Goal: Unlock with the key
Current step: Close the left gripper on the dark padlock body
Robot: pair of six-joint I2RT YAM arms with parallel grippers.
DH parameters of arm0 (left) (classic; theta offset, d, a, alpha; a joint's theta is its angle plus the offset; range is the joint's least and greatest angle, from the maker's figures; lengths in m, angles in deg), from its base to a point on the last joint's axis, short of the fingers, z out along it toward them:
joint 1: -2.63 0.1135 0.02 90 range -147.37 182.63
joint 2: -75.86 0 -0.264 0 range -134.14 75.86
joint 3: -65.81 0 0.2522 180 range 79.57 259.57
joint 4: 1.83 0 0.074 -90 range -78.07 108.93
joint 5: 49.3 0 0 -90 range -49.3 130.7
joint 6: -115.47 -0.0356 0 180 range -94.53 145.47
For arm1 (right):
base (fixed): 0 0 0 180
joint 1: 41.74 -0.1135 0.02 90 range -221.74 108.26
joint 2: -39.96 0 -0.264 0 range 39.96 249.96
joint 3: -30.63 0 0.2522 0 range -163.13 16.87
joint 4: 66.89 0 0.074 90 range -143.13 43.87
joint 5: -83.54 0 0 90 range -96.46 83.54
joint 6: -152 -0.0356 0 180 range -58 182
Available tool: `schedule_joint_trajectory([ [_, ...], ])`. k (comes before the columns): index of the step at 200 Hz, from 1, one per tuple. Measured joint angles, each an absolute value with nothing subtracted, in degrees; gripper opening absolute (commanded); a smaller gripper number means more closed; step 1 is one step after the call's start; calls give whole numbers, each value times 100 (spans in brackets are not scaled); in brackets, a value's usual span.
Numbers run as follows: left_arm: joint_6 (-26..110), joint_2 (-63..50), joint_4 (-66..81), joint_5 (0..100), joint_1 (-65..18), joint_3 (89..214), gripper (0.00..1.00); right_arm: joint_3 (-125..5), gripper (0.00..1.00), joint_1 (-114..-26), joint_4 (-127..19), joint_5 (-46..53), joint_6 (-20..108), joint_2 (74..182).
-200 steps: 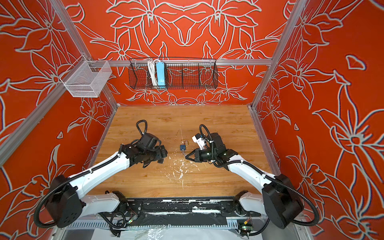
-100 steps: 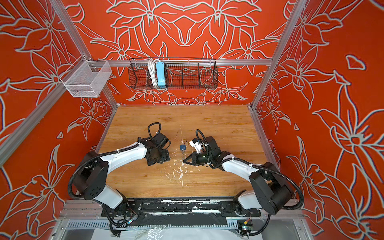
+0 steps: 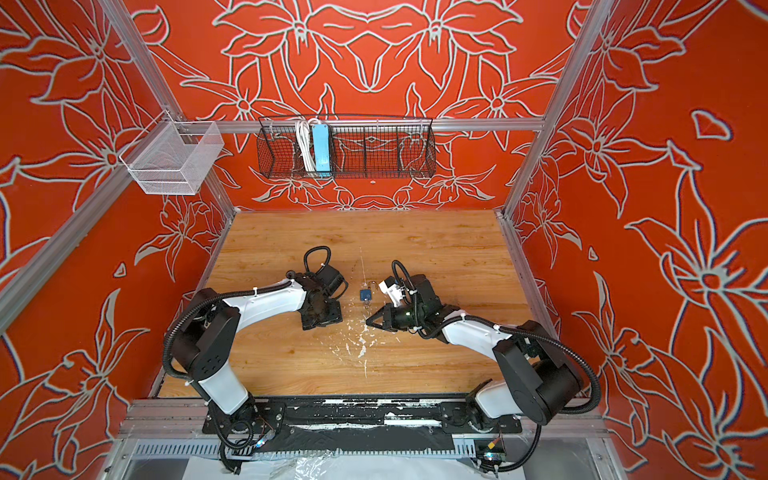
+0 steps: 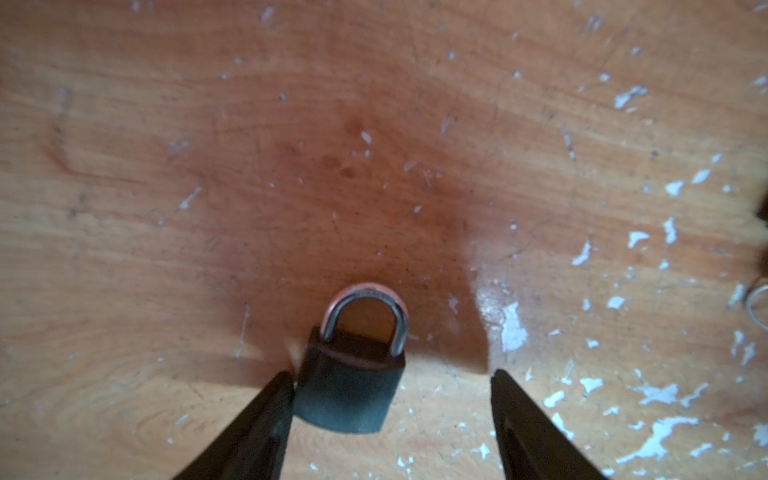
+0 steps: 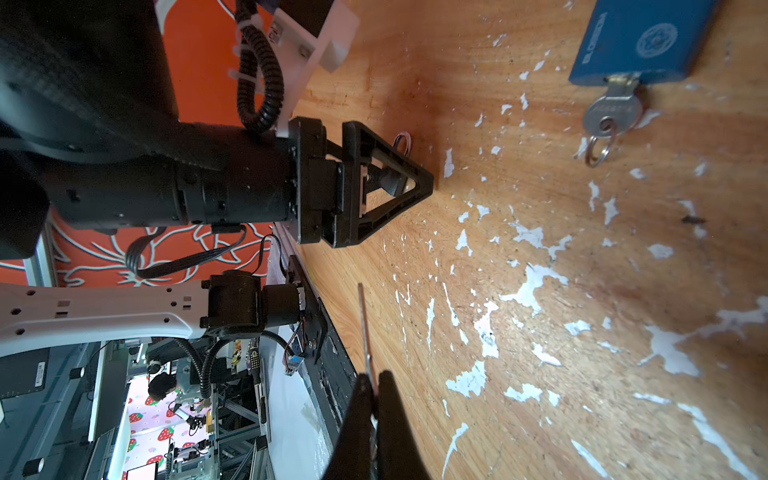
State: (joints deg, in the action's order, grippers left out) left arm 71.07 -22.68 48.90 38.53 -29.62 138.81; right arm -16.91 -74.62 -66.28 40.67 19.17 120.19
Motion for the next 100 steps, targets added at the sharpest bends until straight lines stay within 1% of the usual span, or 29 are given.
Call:
schedule_joint_trajectory([
  [29, 7181, -2268, 4840, 4089, -2962, 13883, 68, -1691, 0, -7486, -6632, 4004, 1911, 11846],
  [57, 7332, -2282, 4829, 4187, -2962, 13905, 63, -1691, 0, -7486, -6674, 4004, 1850, 11826],
  [100, 7734, -2282, 4943, 4001, -2962, 13942, 60, -1691, 0, -7486, -6720, 4004, 1804, 11826],
])
